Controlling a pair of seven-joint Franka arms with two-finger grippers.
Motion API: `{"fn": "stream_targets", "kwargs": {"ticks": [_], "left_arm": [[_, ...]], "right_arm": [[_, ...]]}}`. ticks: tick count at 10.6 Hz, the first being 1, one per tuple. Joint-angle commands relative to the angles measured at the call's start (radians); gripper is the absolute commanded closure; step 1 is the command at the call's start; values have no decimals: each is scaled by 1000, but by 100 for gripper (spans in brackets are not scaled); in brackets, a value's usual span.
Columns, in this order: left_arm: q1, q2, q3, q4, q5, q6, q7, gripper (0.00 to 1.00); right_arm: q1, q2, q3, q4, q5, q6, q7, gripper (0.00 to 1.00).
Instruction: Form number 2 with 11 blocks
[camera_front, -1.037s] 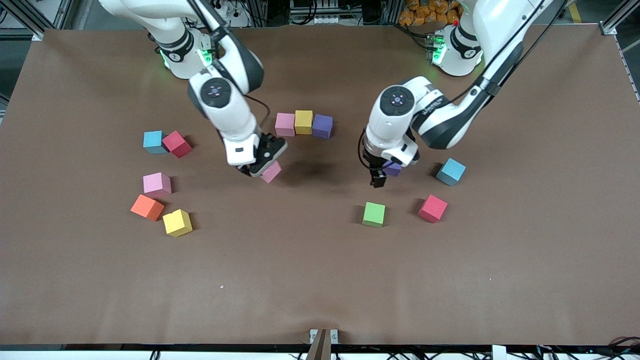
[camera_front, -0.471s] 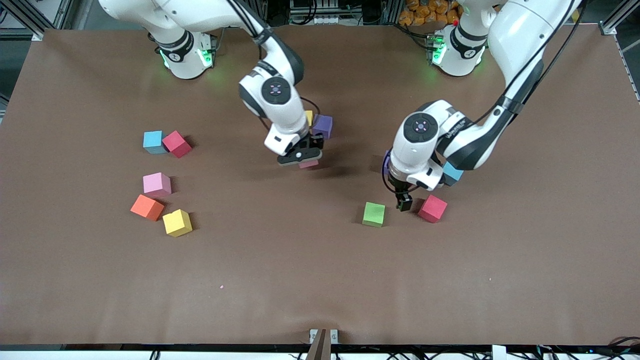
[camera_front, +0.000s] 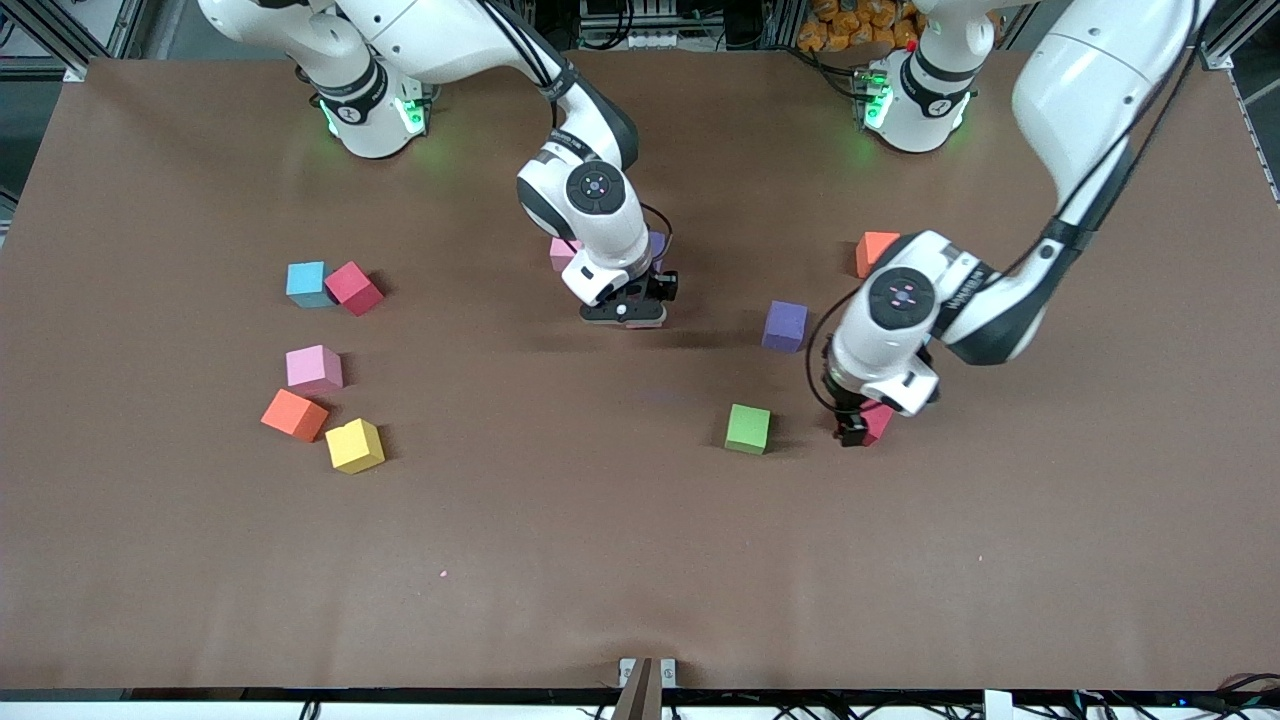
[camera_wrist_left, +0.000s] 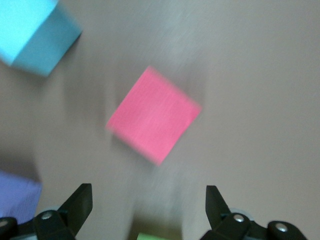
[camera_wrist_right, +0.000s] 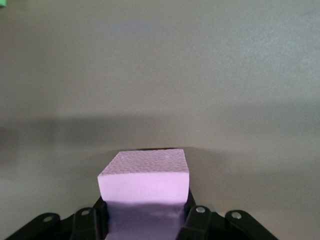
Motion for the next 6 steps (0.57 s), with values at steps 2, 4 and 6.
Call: {"fn": "stream_targets", "kwargs": {"ticks": [2,4,6], "left_arm": [[95,31,-15,8,21,-10,274,0],[100,65,-15,7,21,-8,374,0],[100,74,-15,7,19,-3,469,0]], "right_arm": [[22,22,-1,19,-21,-15,49,81],[24,19,-1,17,-43,-60,49,81],[33,20,-1,14,-43,-71,47,82]]}}
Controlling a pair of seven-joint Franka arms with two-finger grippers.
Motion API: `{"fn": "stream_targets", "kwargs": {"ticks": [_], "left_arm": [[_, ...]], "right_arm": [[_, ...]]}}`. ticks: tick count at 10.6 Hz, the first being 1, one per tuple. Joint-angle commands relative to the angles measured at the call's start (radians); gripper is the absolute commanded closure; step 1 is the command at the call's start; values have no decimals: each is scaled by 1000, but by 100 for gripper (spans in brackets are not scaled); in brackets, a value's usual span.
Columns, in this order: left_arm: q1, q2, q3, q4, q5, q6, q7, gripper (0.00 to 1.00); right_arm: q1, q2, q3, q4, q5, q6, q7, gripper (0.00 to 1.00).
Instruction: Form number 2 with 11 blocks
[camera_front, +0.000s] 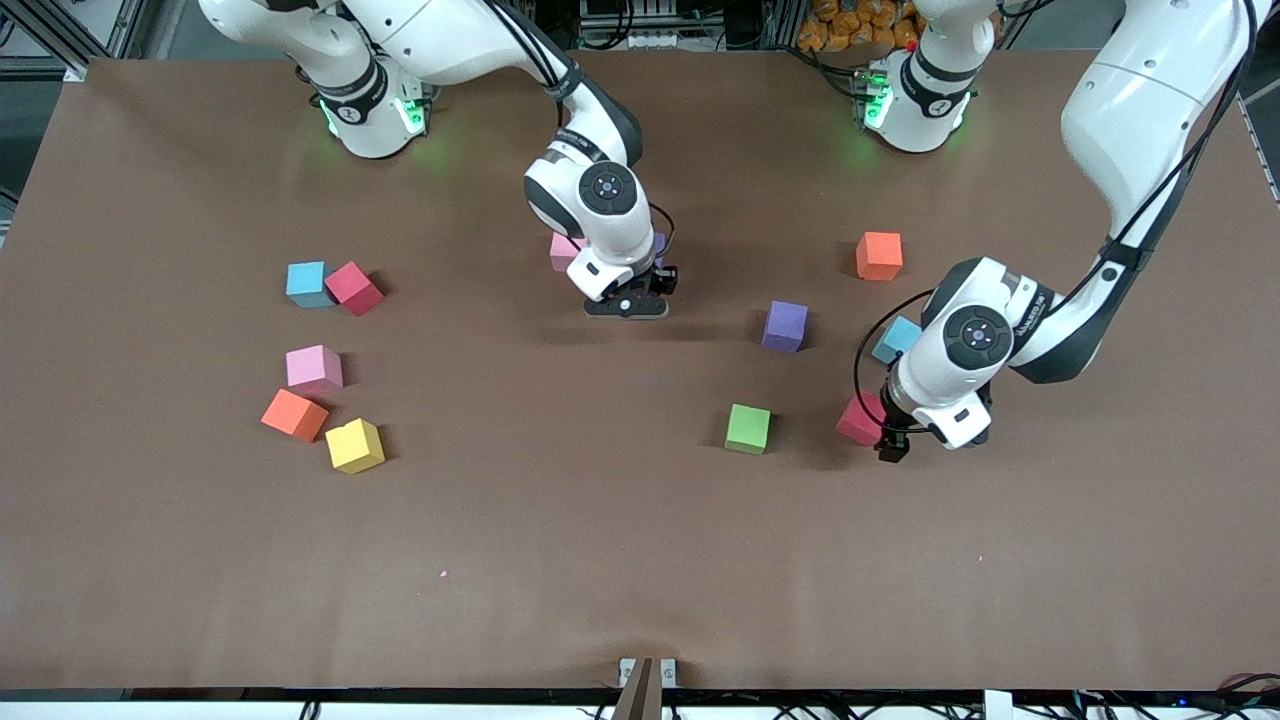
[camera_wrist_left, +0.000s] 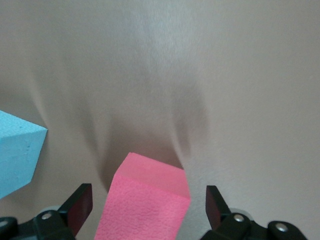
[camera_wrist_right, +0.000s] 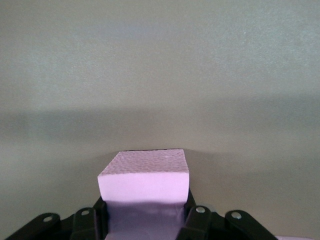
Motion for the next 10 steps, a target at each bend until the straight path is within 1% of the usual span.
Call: {"fn": "stream_targets", "kwargs": {"ticks": [1,4,8,10], "left_arm": [[8,9,-12,-1,15,-4,104,0],[13,13,-10,-5,13,-4,135,0],[-1,39,-12,-7,15,-4,232,0],[-6,45,-10,-7,15,-4,241,0]], "right_arm": [[14,9,-1,17,-32,-39,24,82],[14,9,5,19,-31,-44,38,82],[13,10,5,19,-32,-39,47,82],[13,10,5,19,-32,-39,47,82]]}}
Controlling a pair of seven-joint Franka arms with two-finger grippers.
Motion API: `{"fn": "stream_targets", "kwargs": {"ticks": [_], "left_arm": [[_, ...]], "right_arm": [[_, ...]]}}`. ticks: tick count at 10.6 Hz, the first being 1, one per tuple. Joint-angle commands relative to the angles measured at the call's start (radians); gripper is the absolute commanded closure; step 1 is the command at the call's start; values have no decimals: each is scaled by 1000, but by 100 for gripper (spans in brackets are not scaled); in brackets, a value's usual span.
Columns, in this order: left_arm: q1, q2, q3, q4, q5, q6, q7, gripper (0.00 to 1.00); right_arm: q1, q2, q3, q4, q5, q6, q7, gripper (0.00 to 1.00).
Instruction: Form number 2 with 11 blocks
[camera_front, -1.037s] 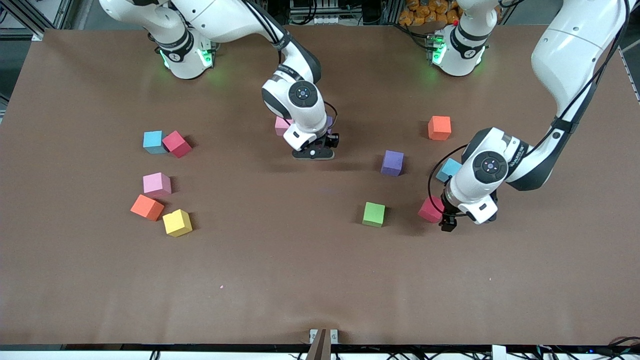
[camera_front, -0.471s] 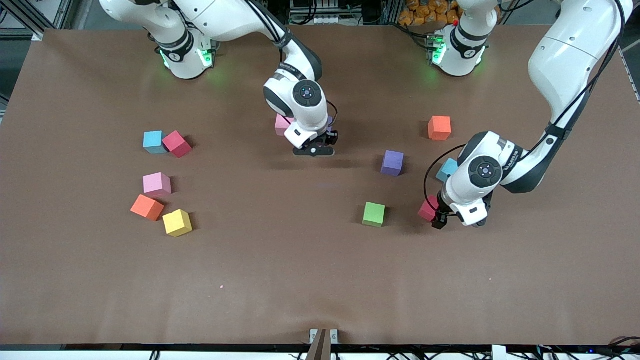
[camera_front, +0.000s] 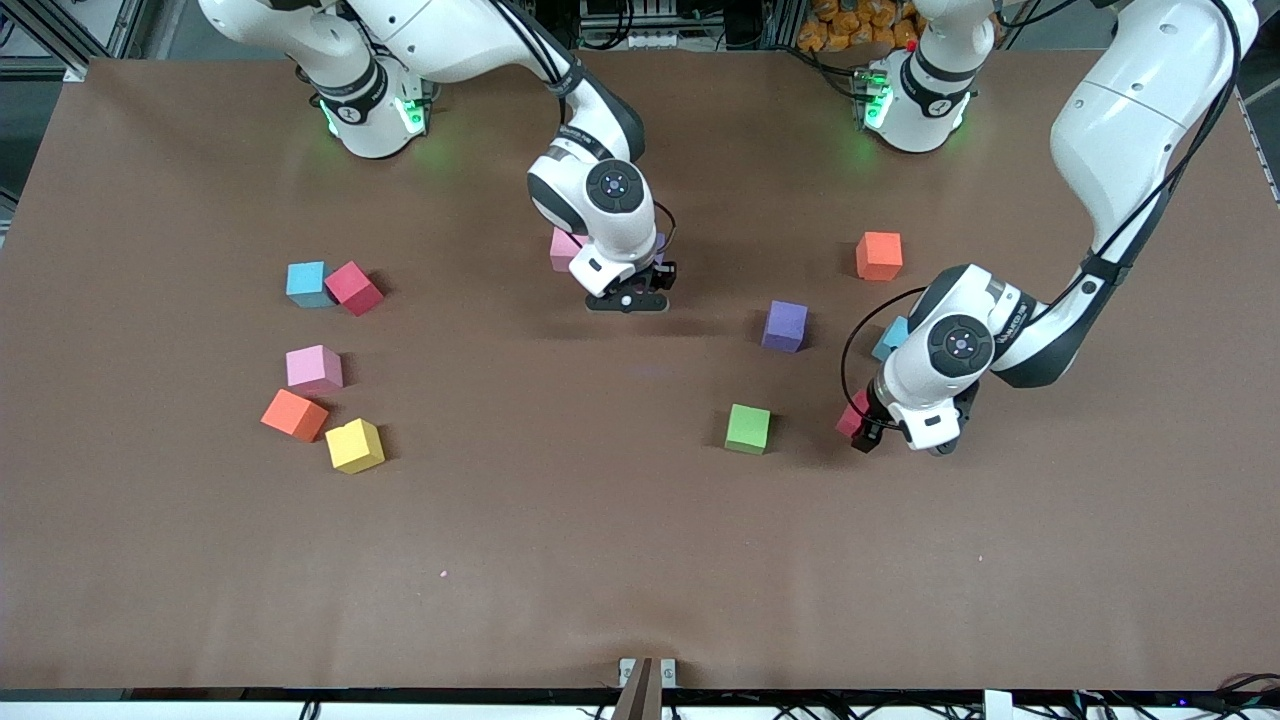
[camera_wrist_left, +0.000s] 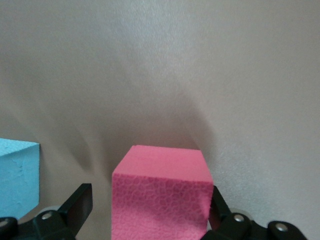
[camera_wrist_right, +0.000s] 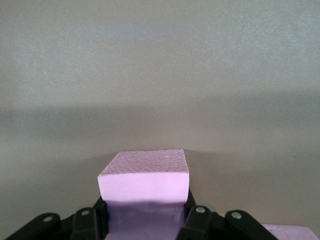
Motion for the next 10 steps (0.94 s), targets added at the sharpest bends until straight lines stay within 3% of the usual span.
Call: {"fn": "stream_targets", "kwargs": {"ticks": [1,3,4,5,7,10], "left_arm": [[1,4,-8,1,15,-4,23,0],[4,3,-8,1,15,-4,46,69],[4,-2,-8,3,15,-4,52,75],[9,-6,-13,4,15,-4,66,75],[6,-17,-21,11,15,-6,86,75],[18,-46,-76,21,18,-6,188,72]], "right_arm": [[3,10,4,17,-26,-10,32,81],[0,13,7,16,-26,-10,32,70],[-2,15,7,16,-26,-10,32,53],[-4,15,7,16,-26,-10,35,40],[-11,13,22,16,-23,-10,56,0],[-23,5,28,20,-24,-15,75,0]]}}
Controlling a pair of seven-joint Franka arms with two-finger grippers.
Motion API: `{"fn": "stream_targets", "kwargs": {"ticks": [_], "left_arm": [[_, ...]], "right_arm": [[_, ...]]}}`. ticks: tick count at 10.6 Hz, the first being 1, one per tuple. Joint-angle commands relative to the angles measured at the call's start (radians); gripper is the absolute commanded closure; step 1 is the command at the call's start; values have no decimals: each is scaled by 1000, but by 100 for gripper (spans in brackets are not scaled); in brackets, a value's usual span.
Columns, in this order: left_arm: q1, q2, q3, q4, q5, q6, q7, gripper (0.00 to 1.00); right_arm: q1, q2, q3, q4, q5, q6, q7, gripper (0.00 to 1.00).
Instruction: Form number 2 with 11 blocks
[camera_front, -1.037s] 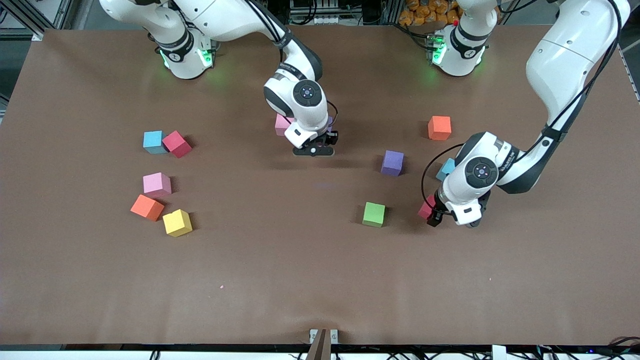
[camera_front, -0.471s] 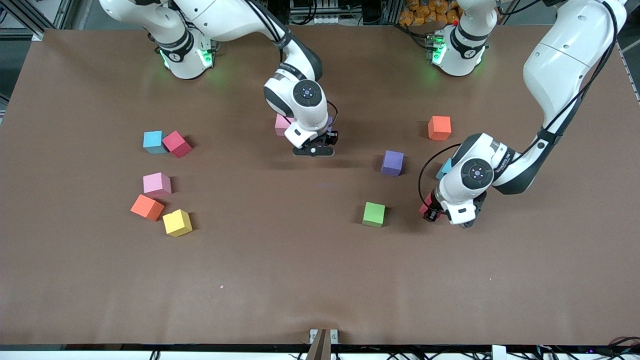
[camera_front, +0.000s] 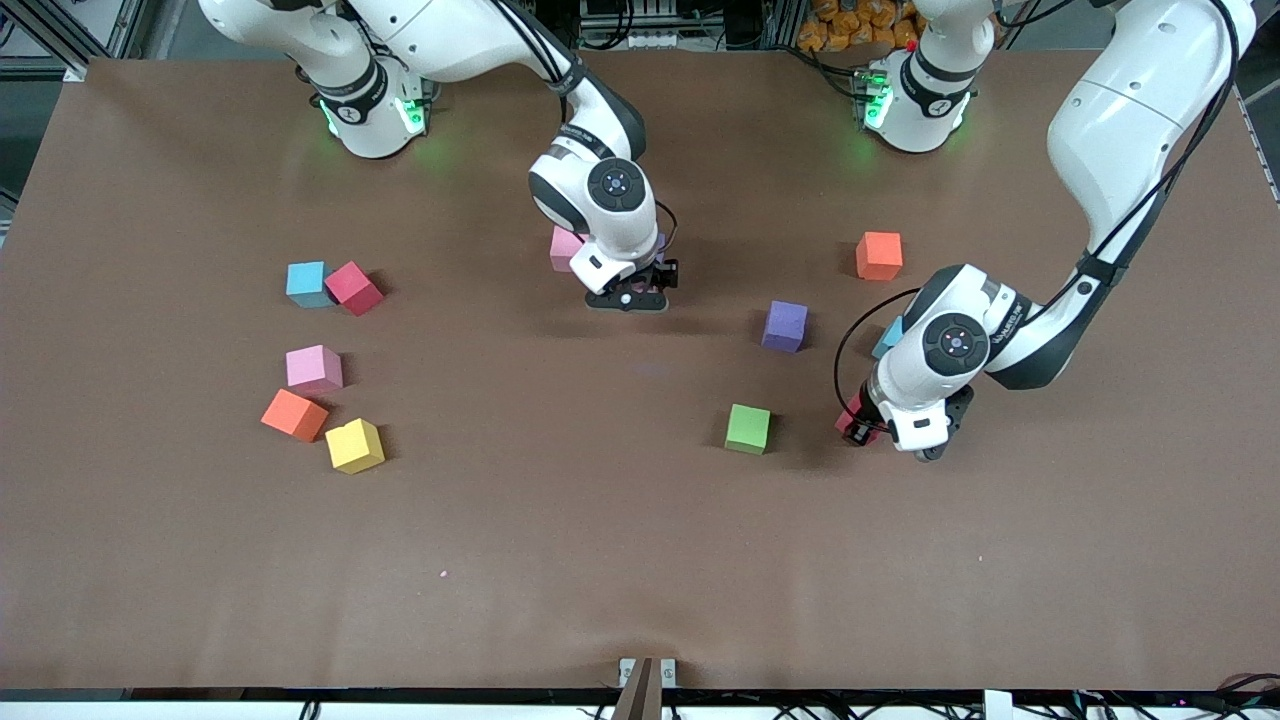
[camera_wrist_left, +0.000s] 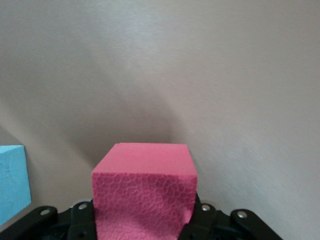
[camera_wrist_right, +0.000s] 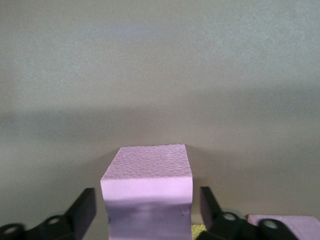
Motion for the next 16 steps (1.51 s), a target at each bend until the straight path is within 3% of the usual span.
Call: {"fn": "stream_targets", "kwargs": {"ticks": [1,3,5,6,9,12,14,16], "left_arm": [[15,-42,-55,8,18,-7,70,71],[-3,-43,-80,37,22,-7,85,71],[-43,-38,-91,58,22,-5,154,71],[-73,-35,-91,72,22,-7,179,71],[-181,-24,-89,91,22,-7,196,71],[-335,7,-66,115,21,-7,168,72],[-411,42,-52,118,24,-4,170,72],[-489,65,-22,118,27,18,188,72]], "right_arm": [[-28,-5,22,21,-24,-20,24,0],[-61,-67,29,18,-23,-69,-20,0],[-173,-159,51,14,-21,-193,-149,0],[-272,-184,88,8,-21,-219,-253,0],[-688,-180,287,-29,-23,-222,-569,0],[-845,-164,297,-28,-105,-239,-845,0],[-923,-120,305,-22,-275,-221,-919,0],[-971,-100,305,-23,-313,-196,-1005,0]]}}
